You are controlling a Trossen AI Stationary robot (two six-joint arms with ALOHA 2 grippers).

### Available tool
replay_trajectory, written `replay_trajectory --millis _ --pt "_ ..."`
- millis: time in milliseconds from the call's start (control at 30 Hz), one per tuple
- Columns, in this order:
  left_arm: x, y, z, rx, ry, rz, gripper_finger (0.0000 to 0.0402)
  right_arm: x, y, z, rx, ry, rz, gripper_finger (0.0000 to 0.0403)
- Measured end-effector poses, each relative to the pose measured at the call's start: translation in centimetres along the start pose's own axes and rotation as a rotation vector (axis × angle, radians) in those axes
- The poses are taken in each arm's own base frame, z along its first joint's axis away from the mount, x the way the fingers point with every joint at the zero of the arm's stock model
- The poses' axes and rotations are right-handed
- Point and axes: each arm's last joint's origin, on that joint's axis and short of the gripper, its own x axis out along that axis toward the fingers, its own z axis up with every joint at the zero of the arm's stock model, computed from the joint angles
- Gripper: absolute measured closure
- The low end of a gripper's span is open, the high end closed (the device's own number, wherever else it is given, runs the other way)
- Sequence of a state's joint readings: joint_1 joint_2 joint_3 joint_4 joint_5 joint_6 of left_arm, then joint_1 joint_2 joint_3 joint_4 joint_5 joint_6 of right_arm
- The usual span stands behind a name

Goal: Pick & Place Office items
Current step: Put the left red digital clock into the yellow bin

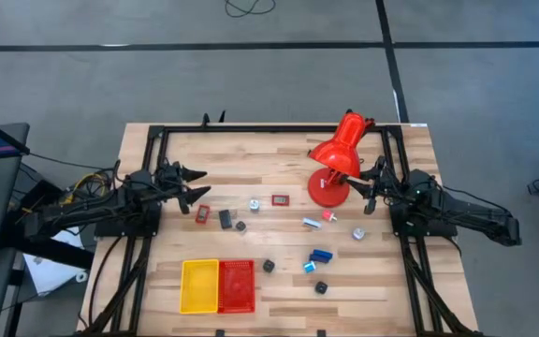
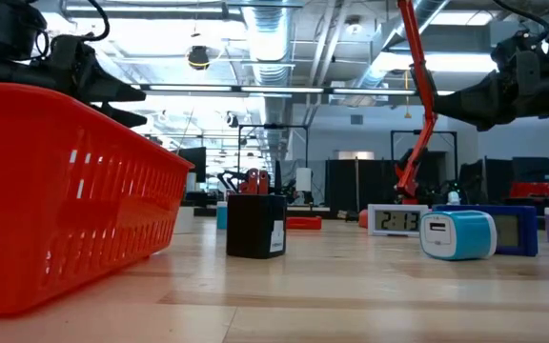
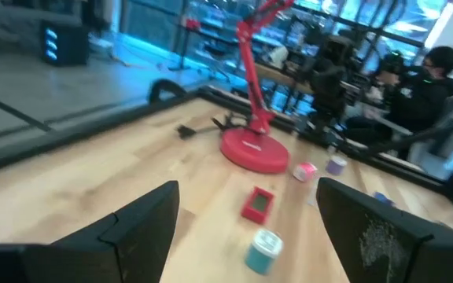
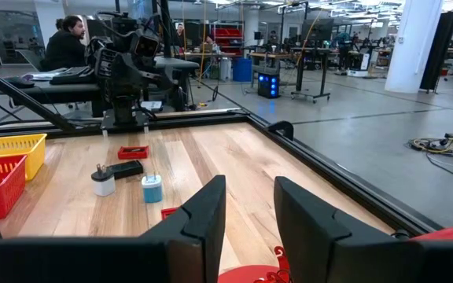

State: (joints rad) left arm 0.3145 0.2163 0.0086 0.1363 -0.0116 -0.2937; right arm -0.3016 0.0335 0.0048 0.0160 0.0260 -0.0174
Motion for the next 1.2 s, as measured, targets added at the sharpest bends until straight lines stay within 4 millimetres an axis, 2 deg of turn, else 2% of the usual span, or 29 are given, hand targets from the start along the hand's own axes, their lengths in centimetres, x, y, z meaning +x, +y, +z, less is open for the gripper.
replay_trajectory --millis 433,600,700,867,967,1067,1200 --pt "0.6 0.3 -0.8 -0.010 0.092 0.037 0.0105 0.0 0.0 0.0 0.000 -0.001 0.000 0.0300" --pt "1.1 0.2 -1.5 -0.179 0.206 0.028 0.0105 0.0 0.0 0.0 0.000 0.000 0.000 0.0300" --pt "1.4 -0.4 -1.1 -0.191 0.351 0.080 0.0106 0.0 0.0 0.0 0.000 0.000 0.000 0.0300" --pt "2.0 -2.1 -0.1 -0.065 0.596 0.269 0.0108 0.0 0.0 0.0 0.000 0.000 0.000 0.0300" --pt "2.8 -3.8 0.4 -0.034 0.696 0.259 0.0108 0.0 0.0 0.0 -0.029 0.000 0.000 0.0300" --pt "3.5 -5.4 -0.1 -0.008 0.784 0.236 0.0108 0.0 0.0 0.0 -0.043 0.000 0.000 0.0300" --pt "4.0 -5.9 -0.9 0.045 0.891 0.267 0.0108 0.0 0.0 0.0 -0.044 -0.001 0.000 0.0300"
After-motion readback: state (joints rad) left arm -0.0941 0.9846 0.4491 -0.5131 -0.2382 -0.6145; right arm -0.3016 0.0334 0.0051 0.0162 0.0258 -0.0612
